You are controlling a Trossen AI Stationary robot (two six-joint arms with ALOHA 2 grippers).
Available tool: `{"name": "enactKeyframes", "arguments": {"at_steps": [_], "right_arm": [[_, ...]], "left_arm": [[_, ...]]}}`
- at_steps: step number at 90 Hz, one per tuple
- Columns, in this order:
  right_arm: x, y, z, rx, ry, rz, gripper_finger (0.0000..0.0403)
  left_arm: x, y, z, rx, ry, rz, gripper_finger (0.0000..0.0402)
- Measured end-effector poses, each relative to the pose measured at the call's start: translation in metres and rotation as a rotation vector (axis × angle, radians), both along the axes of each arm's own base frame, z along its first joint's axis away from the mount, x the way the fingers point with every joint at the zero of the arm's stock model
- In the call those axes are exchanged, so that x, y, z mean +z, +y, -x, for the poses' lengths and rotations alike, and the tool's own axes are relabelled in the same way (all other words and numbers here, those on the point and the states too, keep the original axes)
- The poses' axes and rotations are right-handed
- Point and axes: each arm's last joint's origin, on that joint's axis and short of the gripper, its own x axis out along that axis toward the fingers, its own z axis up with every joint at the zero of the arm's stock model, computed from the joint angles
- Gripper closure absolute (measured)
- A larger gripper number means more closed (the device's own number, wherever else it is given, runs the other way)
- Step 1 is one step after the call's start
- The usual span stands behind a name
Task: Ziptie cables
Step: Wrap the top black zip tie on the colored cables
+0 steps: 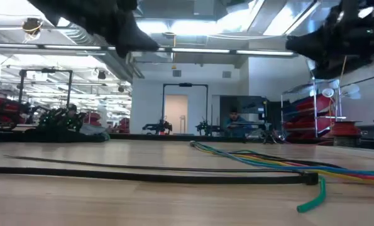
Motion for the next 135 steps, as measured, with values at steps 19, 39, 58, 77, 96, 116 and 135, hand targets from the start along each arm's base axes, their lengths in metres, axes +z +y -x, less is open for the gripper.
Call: {"name": "enactKeyframes", "arguments": {"at_steps": [19, 39, 58, 77, 96, 116, 135], "right_arm": [[0.005, -0.006, -0.048, -0.005, 0.227, -0.019, 0.0250], [-0.011, -0.014, -0.107, -0.030, 0.458, -0.005, 0.0184], [-0.040, -0.020, -0.161, -0.017, 0.611, -0.023, 0.0180], [-0.069, -0.025, -0.207, -0.004, 0.697, -0.046, 0.0193], [-0.087, -0.028, -0.230, -0.026, 0.722, -0.084, 0.0212], [-0.101, -0.030, -0.231, -0.121, 0.751, -0.117, 0.0232], [-0.114, -0.030, -0.235, -0.125, 0.739, -0.121, 0.0250]], "left_arm": [[-0.005, 0.000, -0.003, 0.011, 0.017, 0.032, 0.0401], [-0.004, 0.002, -0.003, 0.041, 0.003, 0.082, 0.0401], [-0.004, 0.004, -0.003, 0.053, 0.002, 0.095, 0.0401], [-0.004, 0.004, -0.003, 0.046, 0.006, 0.075, 0.0401], [-0.004, 0.003, -0.003, 0.041, 0.006, 0.077, 0.0401], [-0.004, 0.000, -0.003, 0.026, 0.008, 0.072, 0.0401], [-0.004, 0.000, -0.003, 0.027, 0.007, 0.072, 0.0401]]}}
